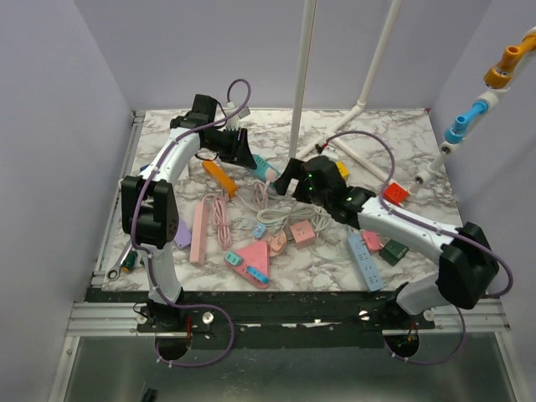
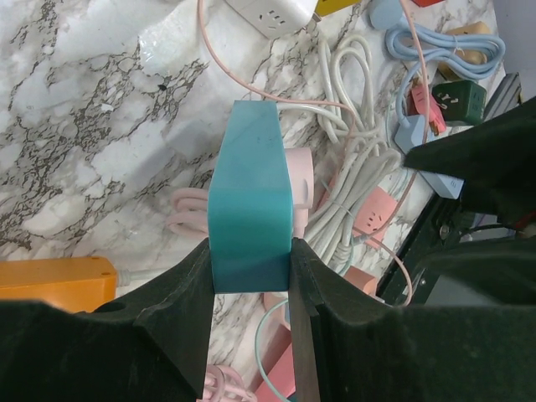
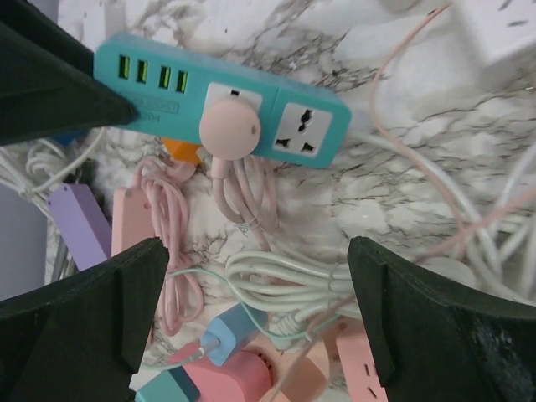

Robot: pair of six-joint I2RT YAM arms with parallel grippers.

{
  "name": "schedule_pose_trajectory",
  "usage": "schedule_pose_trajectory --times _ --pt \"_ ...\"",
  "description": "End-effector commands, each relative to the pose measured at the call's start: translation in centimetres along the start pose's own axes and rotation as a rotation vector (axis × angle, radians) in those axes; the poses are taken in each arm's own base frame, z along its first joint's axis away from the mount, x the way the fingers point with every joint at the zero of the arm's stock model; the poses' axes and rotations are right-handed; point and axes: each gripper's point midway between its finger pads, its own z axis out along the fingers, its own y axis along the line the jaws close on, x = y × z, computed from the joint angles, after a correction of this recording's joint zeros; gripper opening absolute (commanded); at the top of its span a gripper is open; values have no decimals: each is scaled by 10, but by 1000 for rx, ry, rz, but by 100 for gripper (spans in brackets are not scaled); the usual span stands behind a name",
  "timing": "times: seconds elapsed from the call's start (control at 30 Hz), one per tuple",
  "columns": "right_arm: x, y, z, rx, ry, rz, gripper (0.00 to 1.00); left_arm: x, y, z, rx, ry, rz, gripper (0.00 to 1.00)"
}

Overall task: Pull the plug off the socket
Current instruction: Remove the socket from the socket.

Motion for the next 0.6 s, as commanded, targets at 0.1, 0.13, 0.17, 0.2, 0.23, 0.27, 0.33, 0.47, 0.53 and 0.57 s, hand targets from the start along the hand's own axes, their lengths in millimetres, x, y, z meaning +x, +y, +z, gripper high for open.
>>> schedule_pose_trajectory --times 0.1,0.13,0.17,0.2,0.23,0.27,0.33,0.47,0.53,0.57 --pt "23 44 49 -148 17 -36 95 -9 -30 -17 59 -51 51 0" --pt "25 46 55 -150 16 -35 95 -9 -30 -17 60 -49 51 0" --pt "27 47 60 -155 18 -37 94 -8 -31 -18 62 -47 51 0" --pt "29 48 65 -157 20 -39 93 -8 -31 -18 63 -47 54 0" --pt "29 51 68 -165 20 -38 93 -8 -31 -18 64 -47 55 0" --pt "31 52 72 -170 26 -41 92 -7 -32 -18 63 -45 55 0" --pt "38 59 88 -190 44 -35 85 -6 -32 -19 65 -43 58 0" --pt "45 62 95 -203 66 -19 76 -6 -32 -20 58 -43 70 0" --pt "50 63 97 -207 77 -13 73 -6 -32 -20 55 -43 70 0" --pt "51 62 98 -202 79 -10 72 -6 -32 -21 54 -43 70 0"
